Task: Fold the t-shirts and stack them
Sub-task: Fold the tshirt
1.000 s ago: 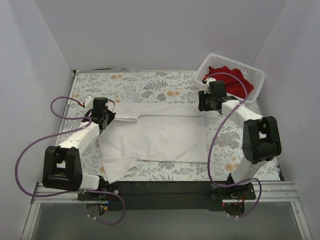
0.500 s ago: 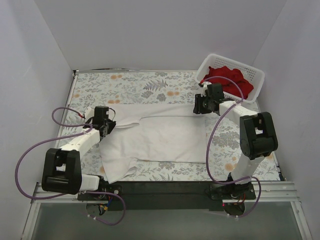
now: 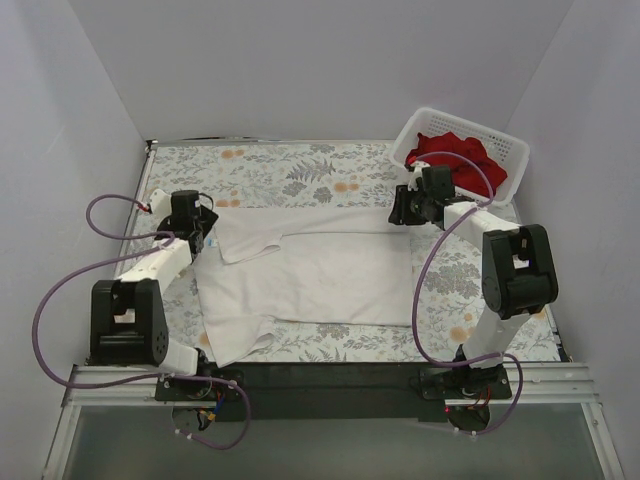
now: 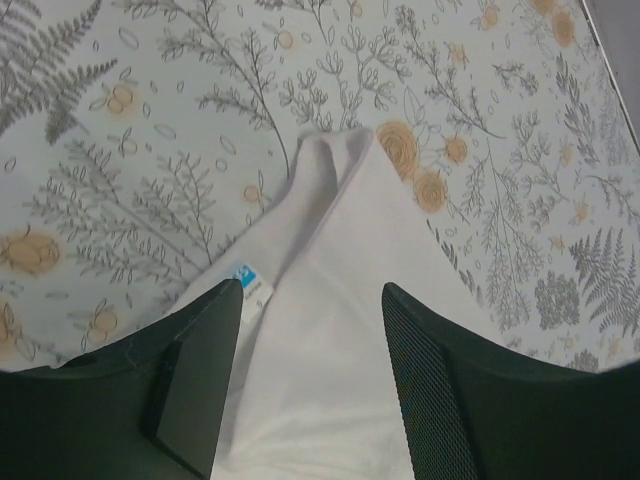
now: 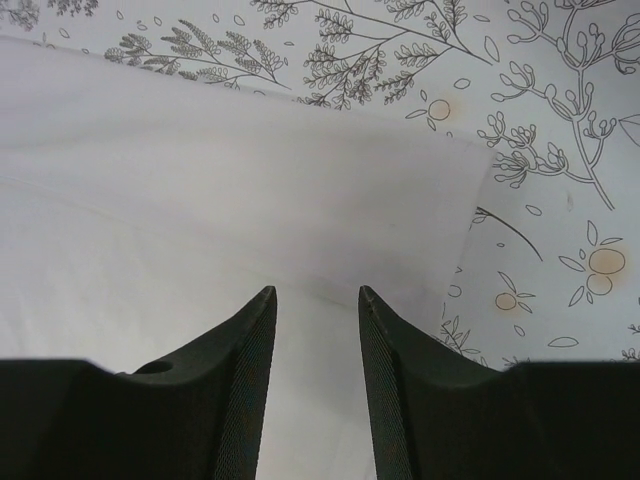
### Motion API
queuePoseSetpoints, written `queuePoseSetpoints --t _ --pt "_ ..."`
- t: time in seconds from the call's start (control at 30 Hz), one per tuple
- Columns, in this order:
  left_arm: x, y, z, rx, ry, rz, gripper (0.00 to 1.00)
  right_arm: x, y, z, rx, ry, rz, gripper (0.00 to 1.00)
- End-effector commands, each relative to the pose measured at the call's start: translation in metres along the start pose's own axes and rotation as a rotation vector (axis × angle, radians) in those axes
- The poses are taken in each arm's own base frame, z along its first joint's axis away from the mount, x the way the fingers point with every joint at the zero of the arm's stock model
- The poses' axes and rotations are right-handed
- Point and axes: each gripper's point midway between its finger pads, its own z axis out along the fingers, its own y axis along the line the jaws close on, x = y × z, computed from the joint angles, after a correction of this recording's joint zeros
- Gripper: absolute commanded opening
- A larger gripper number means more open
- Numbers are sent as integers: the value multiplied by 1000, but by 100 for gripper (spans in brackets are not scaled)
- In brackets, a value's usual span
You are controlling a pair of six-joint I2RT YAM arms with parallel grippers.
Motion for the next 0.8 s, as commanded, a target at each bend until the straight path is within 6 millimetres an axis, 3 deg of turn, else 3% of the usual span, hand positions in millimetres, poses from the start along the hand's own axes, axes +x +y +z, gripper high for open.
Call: queuePoseSetpoints --t 0.0,0.03,0.1,0.13,0.3,0.6,0.77 --pt "-21 -17 22 30 -53 84 57 -37 8 -6 -65 -106 27 44" --pt "-25 -27 28 48 -62 92 56 -37 8 -5 -69 -104 31 44" --pt "-12 -25 44 30 -17 124 51 -41 6 -2 -78 -111 42 43" --pt "-21 -40 47 69 -39 121 49 -38 6 0 -80 -102 51 43" --pt "-4 -47 73 76 20 135 44 -38 0 14 -102 -105 87 41" --pt "27 -12 107 -61 79 181 14 -11 -38 30 -76 -68 213 40" --pt "18 7 115 -130 77 163 8 4 -55 31 -60 -41 273 40"
